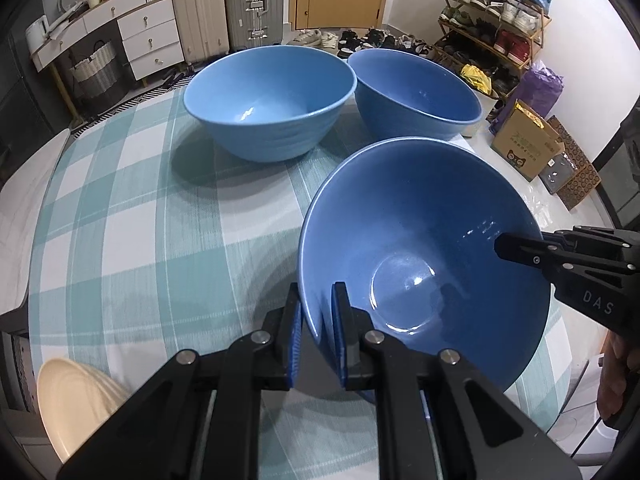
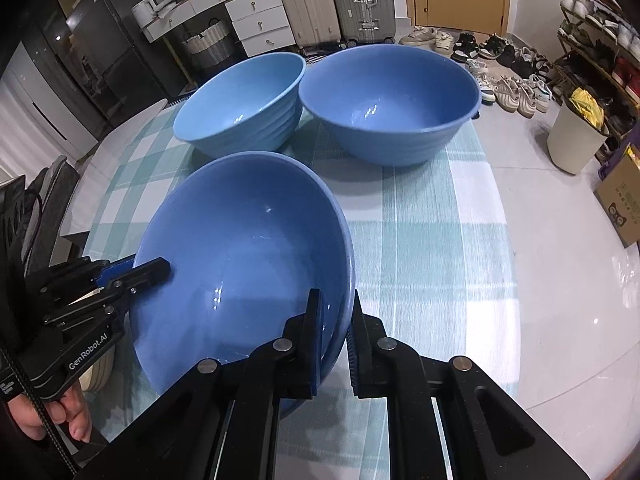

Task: Organize plates and bowls
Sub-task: 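Lift the blue bowl with both tools and carry it toward the plate stack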

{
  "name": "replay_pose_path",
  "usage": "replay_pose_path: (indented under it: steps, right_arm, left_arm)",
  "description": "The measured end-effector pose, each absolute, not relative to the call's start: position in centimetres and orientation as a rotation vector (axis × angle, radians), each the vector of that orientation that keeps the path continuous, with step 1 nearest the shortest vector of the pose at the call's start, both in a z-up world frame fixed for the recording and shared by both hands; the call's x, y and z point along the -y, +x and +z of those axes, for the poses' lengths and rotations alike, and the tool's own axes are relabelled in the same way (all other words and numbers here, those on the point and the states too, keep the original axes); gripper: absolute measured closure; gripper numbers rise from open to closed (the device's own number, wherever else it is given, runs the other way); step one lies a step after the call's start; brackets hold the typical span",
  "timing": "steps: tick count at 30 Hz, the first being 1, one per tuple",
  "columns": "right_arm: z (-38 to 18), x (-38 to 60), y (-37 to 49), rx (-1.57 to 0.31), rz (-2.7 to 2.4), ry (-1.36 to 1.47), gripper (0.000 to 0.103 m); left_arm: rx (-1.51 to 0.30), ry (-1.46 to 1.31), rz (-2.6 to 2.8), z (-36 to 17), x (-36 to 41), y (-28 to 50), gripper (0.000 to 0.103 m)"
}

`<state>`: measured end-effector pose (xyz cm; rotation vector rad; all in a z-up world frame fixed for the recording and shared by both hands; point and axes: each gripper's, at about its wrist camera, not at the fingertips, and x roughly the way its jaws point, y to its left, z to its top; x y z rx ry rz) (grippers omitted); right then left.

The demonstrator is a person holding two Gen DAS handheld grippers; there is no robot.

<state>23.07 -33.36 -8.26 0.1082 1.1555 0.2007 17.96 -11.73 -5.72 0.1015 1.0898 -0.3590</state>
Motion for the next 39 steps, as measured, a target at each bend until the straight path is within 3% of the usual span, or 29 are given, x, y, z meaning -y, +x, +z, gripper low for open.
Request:
replay_pose_path:
  steps: [23,39]
  right_arm:
    - [-8.4,30.7,11.1,-1.198,0.251,0.136,0.093]
    - [-8.9,31.3,10.1,-1.231,0.274,0.169,0.092]
  left_arm:
    - [-1.103,0.06,-0.376,-6.2,8.6,7.5,0.091]
    - [-1.122,0.049,-0.394,-6.4,8.8,7.2,0.091]
